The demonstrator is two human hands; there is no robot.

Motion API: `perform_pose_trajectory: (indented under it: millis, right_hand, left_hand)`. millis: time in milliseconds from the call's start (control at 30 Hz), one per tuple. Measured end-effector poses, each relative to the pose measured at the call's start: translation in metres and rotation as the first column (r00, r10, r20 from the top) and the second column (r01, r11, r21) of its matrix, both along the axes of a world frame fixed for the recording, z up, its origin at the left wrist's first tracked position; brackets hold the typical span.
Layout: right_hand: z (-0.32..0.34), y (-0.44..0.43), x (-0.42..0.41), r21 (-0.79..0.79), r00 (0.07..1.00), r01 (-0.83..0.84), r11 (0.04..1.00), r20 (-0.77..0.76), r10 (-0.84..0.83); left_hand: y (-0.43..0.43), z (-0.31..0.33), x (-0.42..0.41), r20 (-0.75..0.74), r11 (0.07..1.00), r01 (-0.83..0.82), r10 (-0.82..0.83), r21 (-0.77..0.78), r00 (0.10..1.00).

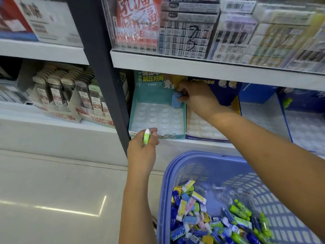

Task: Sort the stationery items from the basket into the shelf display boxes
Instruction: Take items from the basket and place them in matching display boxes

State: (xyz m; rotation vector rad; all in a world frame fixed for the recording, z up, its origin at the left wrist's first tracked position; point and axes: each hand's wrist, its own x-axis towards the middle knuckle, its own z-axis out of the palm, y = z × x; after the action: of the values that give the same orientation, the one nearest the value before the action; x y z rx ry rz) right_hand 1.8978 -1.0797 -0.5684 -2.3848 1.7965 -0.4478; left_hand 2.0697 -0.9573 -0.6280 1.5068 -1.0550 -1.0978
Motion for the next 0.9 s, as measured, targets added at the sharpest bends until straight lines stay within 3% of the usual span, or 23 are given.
perform_pose_trajectory:
  millis: [133,267,333,433,533,600,633,667,700,733,800,900]
  right_hand:
    - [0.001,-0.004,0.005,0.028,0.974,0.053,0.998,-0.223,-0.046]
    - [-0.003,0.004,0.015,-0.006,0.992,0.053,0.999,-0.115,-0.054]
    - [0.001,0.008,0.019,0.006,0.987,0.052,0.999,-0.152,-0.05]
    - [0.004,0.009,0.019,0.06,0.976,0.086,0.994,-0.205,-0.072]
    - [0.005,0.031,0.018,-0.012,0.971,0.108,0.994,-0.211,-0.108]
    - [0.002,0.059,0.02,-0.088,0.996,0.087,0.992,0.018,-0.086]
    - [0.0,0.074,0.022,-0.055,0.969,0.092,0.994,0.236,-0.076]
    - [0.0,0.09,0.026,0.058,0.871,0.081,0.995,0.481,-0.099]
    - [0.003,0.105,0.03,0.207,0.718,0.024,0.978,0.678,-0.161]
    - [0.004,0.117,0.034,0.334,0.558,-0.063,0.94,0.793,-0.244]
    - [0.005,0.134,0.043,0.494,0.37,-0.225,0.84,0.841,-0.396]
    - [0.005,0.143,0.05,0.533,0.192,-0.342,0.774,0.846,-0.498]
  left_hand:
    - [-0.002,-0.002,0.001,0.008,1.0,0.001,-0.001,0.003,1.0]
    - [-0.001,0.0,-0.002,-0.021,1.0,-0.011,0.012,0.023,1.0]
    - [0.001,0.004,-0.003,-0.069,0.998,-0.031,0.035,0.057,0.997]
    - [0.005,0.018,-0.004,-0.341,0.991,-0.056,0.094,0.118,0.935]
    - [0.01,0.035,0.001,-0.678,0.993,-0.056,0.113,0.105,0.726]
    - [0.015,0.038,0.005,-0.732,0.999,-0.047,0.05,0.025,0.68]
    - [0.016,0.038,0.006,-0.74,0.999,-0.049,0.022,-0.015,0.672]
    - [0.018,0.039,0.006,-0.751,0.998,-0.054,0.002,-0.045,0.66]
    - [0.018,0.04,0.005,-0.766,0.996,-0.059,-0.015,-0.068,0.642]
    - [0.018,0.041,0.003,-0.778,0.994,-0.063,-0.033,-0.092,0.628]
    - [0.018,0.041,0.0,-0.779,0.988,-0.047,-0.085,-0.145,0.622]
    - [0.018,0.041,-0.006,-0.736,0.975,0.026,-0.183,-0.219,0.652]
